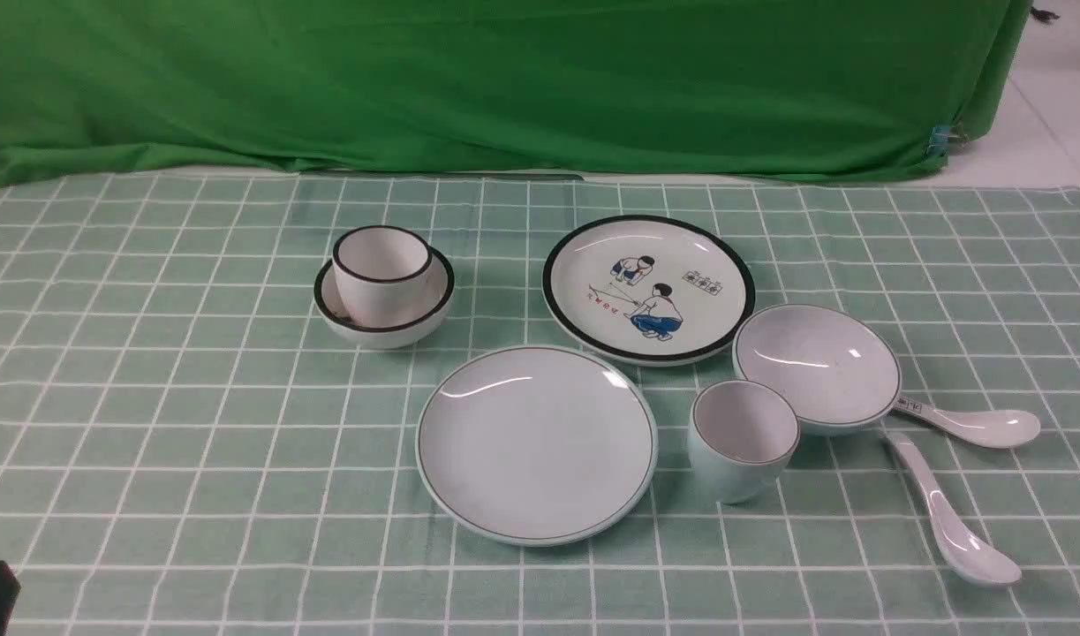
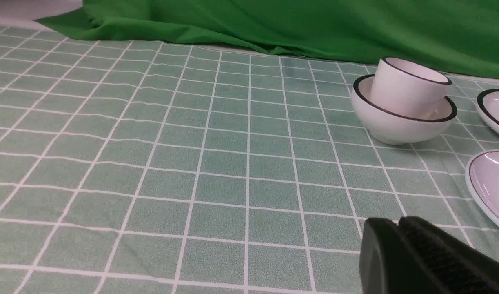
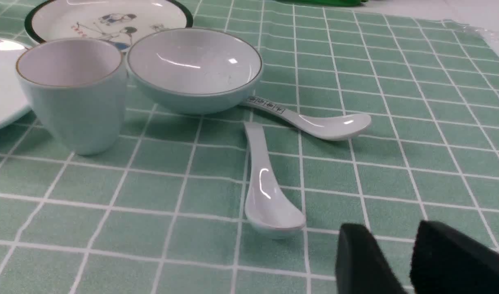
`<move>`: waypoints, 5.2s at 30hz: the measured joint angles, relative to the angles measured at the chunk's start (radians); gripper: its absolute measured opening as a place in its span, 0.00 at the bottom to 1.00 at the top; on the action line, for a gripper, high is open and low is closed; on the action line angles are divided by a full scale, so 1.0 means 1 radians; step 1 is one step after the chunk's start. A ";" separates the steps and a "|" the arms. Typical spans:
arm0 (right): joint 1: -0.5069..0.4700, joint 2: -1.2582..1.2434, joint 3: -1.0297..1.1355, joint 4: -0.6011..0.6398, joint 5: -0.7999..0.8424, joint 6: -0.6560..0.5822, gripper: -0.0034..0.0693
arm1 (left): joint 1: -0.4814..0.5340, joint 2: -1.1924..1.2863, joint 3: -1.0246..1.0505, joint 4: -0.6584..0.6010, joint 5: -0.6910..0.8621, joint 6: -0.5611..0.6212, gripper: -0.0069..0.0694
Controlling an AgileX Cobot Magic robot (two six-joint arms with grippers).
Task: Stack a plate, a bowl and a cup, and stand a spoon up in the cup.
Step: Use the right arm to grab a blue rice bowl
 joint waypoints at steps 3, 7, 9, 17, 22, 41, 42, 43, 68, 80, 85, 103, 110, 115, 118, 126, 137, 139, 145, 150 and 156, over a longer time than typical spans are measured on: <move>0.000 0.000 0.000 0.000 0.000 0.000 0.38 | 0.000 0.000 0.000 0.000 0.000 0.001 0.11; 0.000 0.000 0.000 0.000 0.000 0.000 0.38 | 0.000 0.000 0.000 0.000 0.000 0.000 0.11; 0.000 0.000 0.000 0.000 0.000 0.000 0.38 | 0.000 0.000 0.000 0.000 0.000 0.000 0.11; 0.000 0.000 0.000 0.000 0.000 0.000 0.38 | 0.000 0.000 0.000 0.000 0.000 0.000 0.11; 0.000 0.000 0.000 0.000 0.000 0.000 0.38 | 0.000 0.000 0.000 0.004 0.000 0.000 0.11; 0.000 0.000 0.000 0.000 0.000 0.000 0.38 | -0.004 0.026 -0.126 -0.383 -0.097 -0.232 0.11; 0.000 0.000 0.000 0.000 0.000 0.000 0.38 | -0.009 0.053 -0.180 -0.384 -0.039 -0.163 0.11; 0.000 0.000 0.000 0.000 0.000 0.000 0.38 | -0.016 0.087 -0.237 -0.389 0.026 -0.076 0.11; 0.000 0.000 0.000 0.142 -0.251 0.269 0.38 | -0.385 0.825 -0.687 -0.450 0.419 0.472 0.11; 0.155 0.338 -0.394 0.156 0.118 0.197 0.36 | -0.387 0.821 -0.687 -0.450 0.395 0.488 0.11; 0.259 0.670 -0.655 0.121 0.347 0.000 0.36 | -0.387 0.817 -0.687 -0.464 0.401 0.534 0.11; 0.239 1.615 -1.130 0.139 0.526 -0.912 0.47 | -0.387 0.449 -0.688 -0.519 0.563 0.603 0.11; 0.216 1.721 -1.137 0.131 0.427 -1.062 0.71 | -0.387 0.424 -0.688 -0.498 0.568 0.603 0.11; 0.199 1.788 -1.137 0.127 0.353 -1.102 0.75 | -0.387 0.424 -0.688 -0.493 0.570 0.603 0.11; 0.199 1.816 -1.137 0.127 0.285 -1.123 0.75 | -0.387 0.424 -0.688 -0.493 0.571 0.602 0.11; 0.198 1.830 -1.138 0.127 0.228 -1.212 0.75 | -0.387 0.424 -0.688 -0.493 0.571 0.558 0.11; 0.198 1.877 -1.138 0.126 0.211 -1.237 0.44 | -0.387 0.424 -0.688 -0.493 0.571 0.538 0.11; 0.198 1.877 -1.139 0.123 0.201 -1.249 0.32 | -0.387 0.424 -0.688 -0.493 0.571 0.536 0.11; 0.198 1.857 -1.149 0.126 0.197 -1.251 0.20 | -0.387 0.424 -0.688 -0.493 0.571 0.534 0.11; 0.198 1.835 -1.149 0.100 0.206 -1.223 0.18 | -0.387 0.424 -0.688 -0.493 0.574 0.534 0.11; 0.227 1.680 -1.184 -0.045 0.312 -0.982 0.18 | -0.387 0.424 -0.688 -0.491 0.575 0.534 0.11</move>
